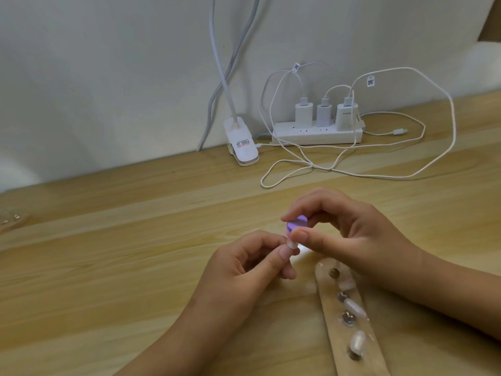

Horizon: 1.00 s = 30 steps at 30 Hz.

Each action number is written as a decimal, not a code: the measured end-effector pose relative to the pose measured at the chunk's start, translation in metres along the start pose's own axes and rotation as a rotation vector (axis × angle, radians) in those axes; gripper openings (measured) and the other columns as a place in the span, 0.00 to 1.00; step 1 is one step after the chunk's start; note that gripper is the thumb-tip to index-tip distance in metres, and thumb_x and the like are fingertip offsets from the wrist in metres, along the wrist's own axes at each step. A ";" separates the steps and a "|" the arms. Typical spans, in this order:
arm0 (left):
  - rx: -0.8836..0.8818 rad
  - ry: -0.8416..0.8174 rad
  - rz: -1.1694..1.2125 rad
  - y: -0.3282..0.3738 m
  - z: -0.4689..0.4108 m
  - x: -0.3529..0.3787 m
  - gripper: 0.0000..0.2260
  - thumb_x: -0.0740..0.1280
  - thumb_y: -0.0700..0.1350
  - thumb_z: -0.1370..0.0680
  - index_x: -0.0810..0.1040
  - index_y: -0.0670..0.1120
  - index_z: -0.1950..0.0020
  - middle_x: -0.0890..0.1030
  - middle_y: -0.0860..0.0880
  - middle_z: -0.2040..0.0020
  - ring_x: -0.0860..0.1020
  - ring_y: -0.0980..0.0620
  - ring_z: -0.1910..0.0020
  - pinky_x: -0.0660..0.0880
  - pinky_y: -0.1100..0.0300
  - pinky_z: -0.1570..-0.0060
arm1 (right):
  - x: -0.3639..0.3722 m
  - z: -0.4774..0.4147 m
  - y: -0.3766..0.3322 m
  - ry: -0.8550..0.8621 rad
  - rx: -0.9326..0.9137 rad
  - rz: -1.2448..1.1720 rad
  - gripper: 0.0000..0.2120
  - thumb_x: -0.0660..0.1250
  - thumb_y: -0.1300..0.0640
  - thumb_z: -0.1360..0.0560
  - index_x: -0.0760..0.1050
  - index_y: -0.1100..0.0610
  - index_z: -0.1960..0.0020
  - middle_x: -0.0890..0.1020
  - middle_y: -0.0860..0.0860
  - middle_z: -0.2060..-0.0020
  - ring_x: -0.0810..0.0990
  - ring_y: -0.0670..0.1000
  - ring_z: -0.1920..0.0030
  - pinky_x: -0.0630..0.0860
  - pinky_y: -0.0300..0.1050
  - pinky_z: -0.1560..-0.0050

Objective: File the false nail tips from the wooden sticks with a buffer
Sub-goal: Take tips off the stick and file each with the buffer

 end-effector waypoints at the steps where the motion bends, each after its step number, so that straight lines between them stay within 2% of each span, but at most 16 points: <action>1: 0.009 -0.001 -0.007 0.000 0.000 0.000 0.11 0.68 0.59 0.26 0.83 0.54 0.54 0.83 0.53 0.65 0.80 0.59 0.62 0.74 0.65 0.57 | 0.001 0.000 -0.001 -0.007 -0.013 0.003 0.10 0.75 0.53 0.27 0.81 0.54 0.48 0.80 0.47 0.51 0.80 0.52 0.47 0.76 0.42 0.44; 4: 0.018 -0.005 -0.008 0.001 0.001 0.000 0.10 0.68 0.58 0.26 0.82 0.53 0.55 0.83 0.53 0.65 0.80 0.59 0.62 0.74 0.69 0.57 | 0.002 0.000 -0.002 -0.026 -0.043 0.048 0.10 0.73 0.52 0.27 0.80 0.54 0.47 0.80 0.46 0.50 0.80 0.51 0.46 0.76 0.40 0.44; 7: -0.009 0.014 0.047 0.000 0.001 0.000 0.08 0.68 0.55 0.26 0.83 0.52 0.55 0.83 0.52 0.65 0.82 0.57 0.59 0.75 0.69 0.55 | -0.005 -0.004 0.007 0.046 0.060 0.014 0.10 0.73 0.50 0.28 0.81 0.51 0.49 0.81 0.47 0.51 0.80 0.50 0.49 0.76 0.40 0.45; 13: -0.016 0.031 0.124 0.000 0.000 -0.001 0.10 0.68 0.51 0.28 0.83 0.46 0.54 0.83 0.50 0.65 0.81 0.59 0.62 0.73 0.71 0.58 | -0.011 -0.002 0.005 0.109 0.050 -0.097 0.11 0.74 0.48 0.30 0.80 0.48 0.49 0.81 0.48 0.51 0.81 0.51 0.49 0.76 0.38 0.47; 16: -0.007 0.020 0.108 0.001 -0.001 0.000 0.09 0.68 0.51 0.27 0.83 0.47 0.55 0.83 0.51 0.66 0.80 0.60 0.63 0.72 0.72 0.60 | -0.001 0.001 0.000 0.013 0.005 -0.080 0.11 0.73 0.51 0.28 0.80 0.52 0.48 0.80 0.49 0.50 0.81 0.53 0.47 0.77 0.43 0.44; 18: 0.000 0.010 0.082 0.001 -0.001 0.001 0.07 0.68 0.51 0.25 0.83 0.49 0.57 0.82 0.52 0.66 0.80 0.60 0.63 0.73 0.71 0.59 | 0.004 0.001 -0.003 -0.034 -0.033 -0.020 0.10 0.72 0.53 0.27 0.80 0.55 0.47 0.80 0.48 0.50 0.80 0.53 0.45 0.77 0.42 0.43; 22: 0.012 0.000 0.057 0.000 0.000 0.001 0.10 0.67 0.56 0.27 0.83 0.52 0.54 0.83 0.52 0.65 0.81 0.59 0.60 0.74 0.69 0.56 | -0.001 -0.001 0.005 0.003 0.110 -0.119 0.07 0.75 0.53 0.28 0.82 0.52 0.51 0.82 0.47 0.53 0.82 0.49 0.50 0.76 0.39 0.48; 25: 0.034 -0.002 0.019 0.001 0.000 0.001 0.10 0.67 0.57 0.27 0.83 0.53 0.55 0.82 0.53 0.65 0.80 0.60 0.62 0.74 0.69 0.57 | 0.003 0.001 0.001 -0.053 0.053 -0.100 0.09 0.75 0.53 0.27 0.82 0.52 0.49 0.81 0.48 0.51 0.82 0.51 0.48 0.77 0.38 0.46; 28: 0.026 0.000 0.004 -0.001 0.000 0.000 0.09 0.68 0.57 0.26 0.83 0.54 0.54 0.82 0.53 0.65 0.80 0.57 0.60 0.75 0.66 0.55 | 0.001 0.000 0.001 -0.039 0.083 -0.124 0.09 0.74 0.52 0.28 0.81 0.53 0.49 0.82 0.48 0.52 0.82 0.48 0.50 0.76 0.37 0.48; 30: 0.036 -0.010 -0.004 0.000 0.001 0.000 0.09 0.68 0.57 0.25 0.83 0.54 0.54 0.82 0.54 0.65 0.80 0.58 0.61 0.75 0.66 0.56 | 0.000 0.000 -0.002 -0.041 0.039 -0.072 0.11 0.75 0.54 0.28 0.81 0.55 0.47 0.81 0.49 0.50 0.81 0.50 0.47 0.77 0.39 0.46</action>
Point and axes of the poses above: each hand's wrist, its own z-axis away from the middle knuckle, its own x-axis out of the palm, y = z × x, the point moved 5 cm from there along -z, towards the middle knuckle
